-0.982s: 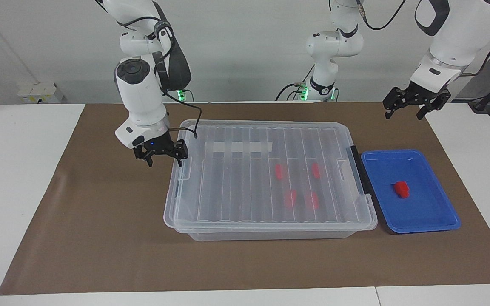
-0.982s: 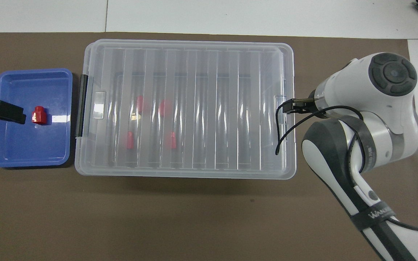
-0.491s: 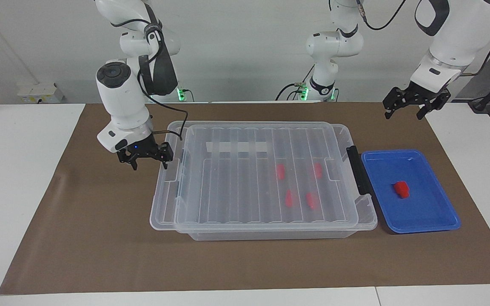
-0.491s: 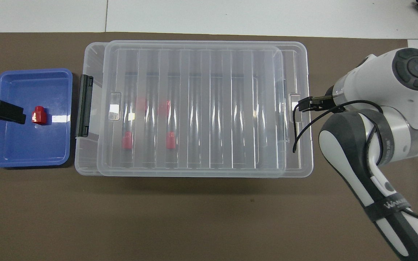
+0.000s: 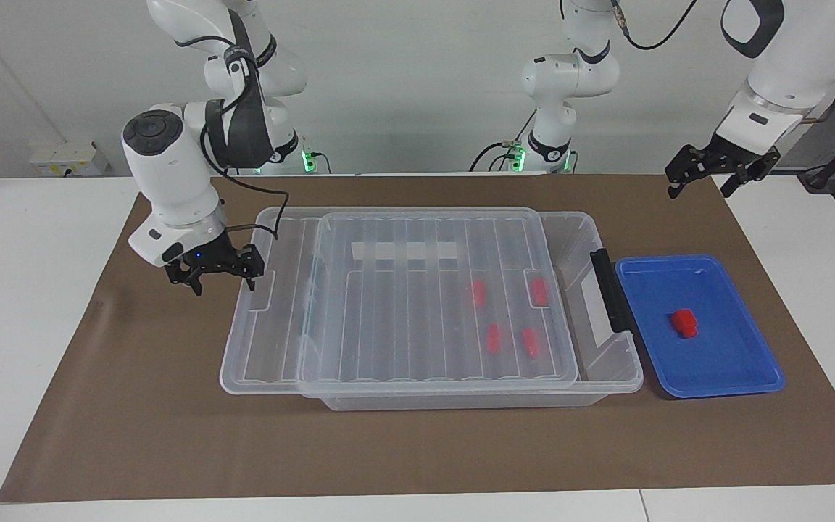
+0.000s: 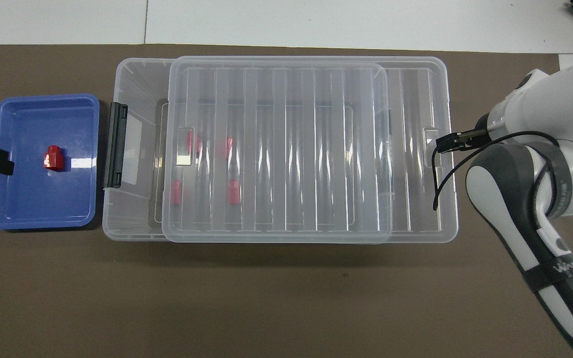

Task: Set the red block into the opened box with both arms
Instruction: 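Slide the clear lid away from the blue tray with the right gripper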

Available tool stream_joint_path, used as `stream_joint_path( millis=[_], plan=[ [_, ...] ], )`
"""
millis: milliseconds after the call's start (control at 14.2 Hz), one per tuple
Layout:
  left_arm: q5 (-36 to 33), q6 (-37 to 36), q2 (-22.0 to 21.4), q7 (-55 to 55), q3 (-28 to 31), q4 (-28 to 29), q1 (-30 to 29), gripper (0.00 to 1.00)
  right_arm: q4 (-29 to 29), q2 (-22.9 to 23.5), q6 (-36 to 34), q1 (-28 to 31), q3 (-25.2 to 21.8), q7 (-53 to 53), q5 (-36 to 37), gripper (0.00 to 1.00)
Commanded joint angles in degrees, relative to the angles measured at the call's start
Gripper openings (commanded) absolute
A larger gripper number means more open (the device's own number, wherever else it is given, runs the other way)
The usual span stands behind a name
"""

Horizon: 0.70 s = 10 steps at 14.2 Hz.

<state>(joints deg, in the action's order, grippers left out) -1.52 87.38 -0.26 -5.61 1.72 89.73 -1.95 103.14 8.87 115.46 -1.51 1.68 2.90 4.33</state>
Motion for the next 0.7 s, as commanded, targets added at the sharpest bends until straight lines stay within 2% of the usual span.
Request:
stream_joint_path(
  millis=[0, 211, 351, 632],
  plan=[
    [-0.5, 0.94, -2.38, 0.34, 0.04, 2.37, -3.66, 1.0, -0.84, 0.19, -1.55, 0.54, -2.55, 7.19, 0.16, 0.99],
    [-0.5, 14.88, -4.31, 4.27, 0.3, 10.0, -3.94, 1.0, -1.45, 0.19, -1.82, 0.54, -4.66, 12.2, -0.11, 0.99],
    [-0.5, 19.82, -3.96, 10.06, 0.21, 13.18, -3.06, 1.0, -1.54, 0.27, -1.82, 0.54, -6.59, 17.38, -0.2, 0.99],
    [-0.5, 27.46, 2.08, 11.07, 0.3, 14.32, -4.19, 1.0, -1.71, 0.36, -1.82, 0.63, -9.68, 24.69, -0.46, 0.99]
  ],
)
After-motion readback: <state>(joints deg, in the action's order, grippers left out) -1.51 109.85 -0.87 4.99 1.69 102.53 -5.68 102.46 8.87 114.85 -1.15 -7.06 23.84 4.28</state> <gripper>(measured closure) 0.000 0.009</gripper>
